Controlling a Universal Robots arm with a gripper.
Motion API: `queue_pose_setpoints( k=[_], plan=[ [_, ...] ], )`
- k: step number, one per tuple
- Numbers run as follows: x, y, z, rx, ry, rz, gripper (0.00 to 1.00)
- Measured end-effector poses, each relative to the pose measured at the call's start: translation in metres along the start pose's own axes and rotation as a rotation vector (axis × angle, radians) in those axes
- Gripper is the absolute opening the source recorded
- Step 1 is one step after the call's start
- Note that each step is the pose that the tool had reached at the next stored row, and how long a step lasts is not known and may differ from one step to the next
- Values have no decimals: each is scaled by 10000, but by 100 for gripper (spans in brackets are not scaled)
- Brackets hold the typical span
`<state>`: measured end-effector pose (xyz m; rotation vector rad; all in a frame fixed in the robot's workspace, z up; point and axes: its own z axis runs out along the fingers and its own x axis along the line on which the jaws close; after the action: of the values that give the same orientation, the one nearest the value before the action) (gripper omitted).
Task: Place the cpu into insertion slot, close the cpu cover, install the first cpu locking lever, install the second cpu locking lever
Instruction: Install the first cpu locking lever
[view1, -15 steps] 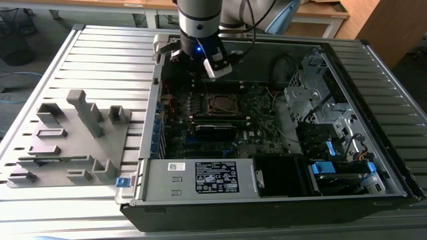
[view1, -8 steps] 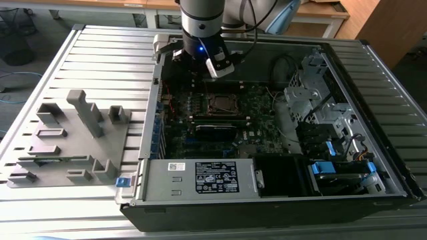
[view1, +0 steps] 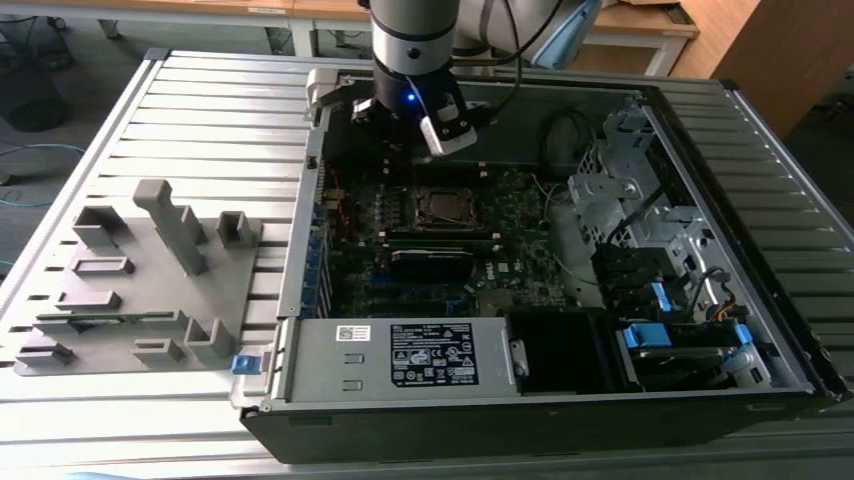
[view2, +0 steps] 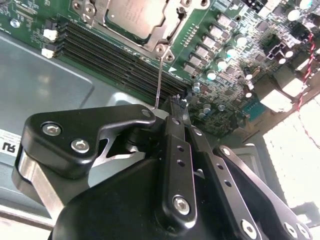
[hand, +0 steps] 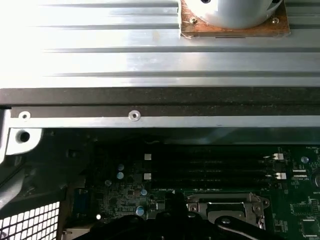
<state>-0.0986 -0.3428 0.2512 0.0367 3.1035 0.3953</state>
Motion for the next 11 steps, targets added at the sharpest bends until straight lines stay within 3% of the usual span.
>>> queue_pose_setpoints(
  k=[11],
  plan=[
    [-124, 3, 5, -1, -1, 0, 11]
  ],
)
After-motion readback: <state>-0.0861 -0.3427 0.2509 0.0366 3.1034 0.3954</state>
